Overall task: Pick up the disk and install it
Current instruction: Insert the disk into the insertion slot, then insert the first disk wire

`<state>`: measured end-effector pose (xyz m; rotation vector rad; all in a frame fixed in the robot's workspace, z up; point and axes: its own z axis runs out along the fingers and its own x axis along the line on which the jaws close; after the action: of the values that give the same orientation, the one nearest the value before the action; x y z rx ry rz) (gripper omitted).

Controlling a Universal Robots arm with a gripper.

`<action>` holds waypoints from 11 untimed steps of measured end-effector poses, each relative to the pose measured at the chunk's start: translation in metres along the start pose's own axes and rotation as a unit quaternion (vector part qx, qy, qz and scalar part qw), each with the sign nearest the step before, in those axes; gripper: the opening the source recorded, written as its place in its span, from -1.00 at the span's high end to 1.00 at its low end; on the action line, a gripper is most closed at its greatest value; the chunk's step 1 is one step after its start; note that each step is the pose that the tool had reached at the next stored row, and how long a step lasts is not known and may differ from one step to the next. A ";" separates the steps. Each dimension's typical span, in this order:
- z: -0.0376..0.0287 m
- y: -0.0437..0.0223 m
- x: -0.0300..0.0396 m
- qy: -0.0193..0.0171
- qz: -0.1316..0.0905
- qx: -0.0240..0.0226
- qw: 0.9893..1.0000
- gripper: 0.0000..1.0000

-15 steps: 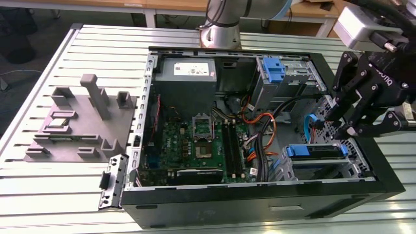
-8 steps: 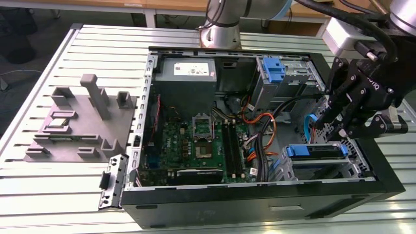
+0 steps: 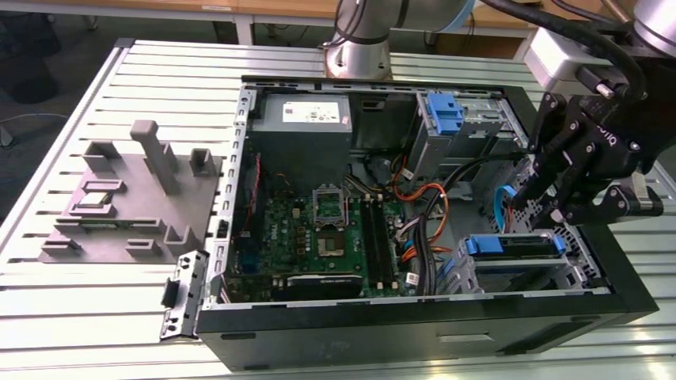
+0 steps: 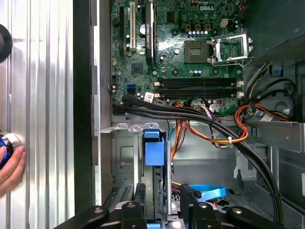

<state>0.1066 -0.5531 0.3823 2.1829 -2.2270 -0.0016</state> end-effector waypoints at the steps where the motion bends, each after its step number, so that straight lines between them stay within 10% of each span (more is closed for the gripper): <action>1: -0.0002 0.0000 -0.0011 0.000 0.000 0.000 1.000 0.16; 11: 0.0025 0.0000 -0.0028 -0.001 0.000 0.000 1.000 0.16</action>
<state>0.1066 -0.5503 0.3797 2.1839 -2.2281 -0.0032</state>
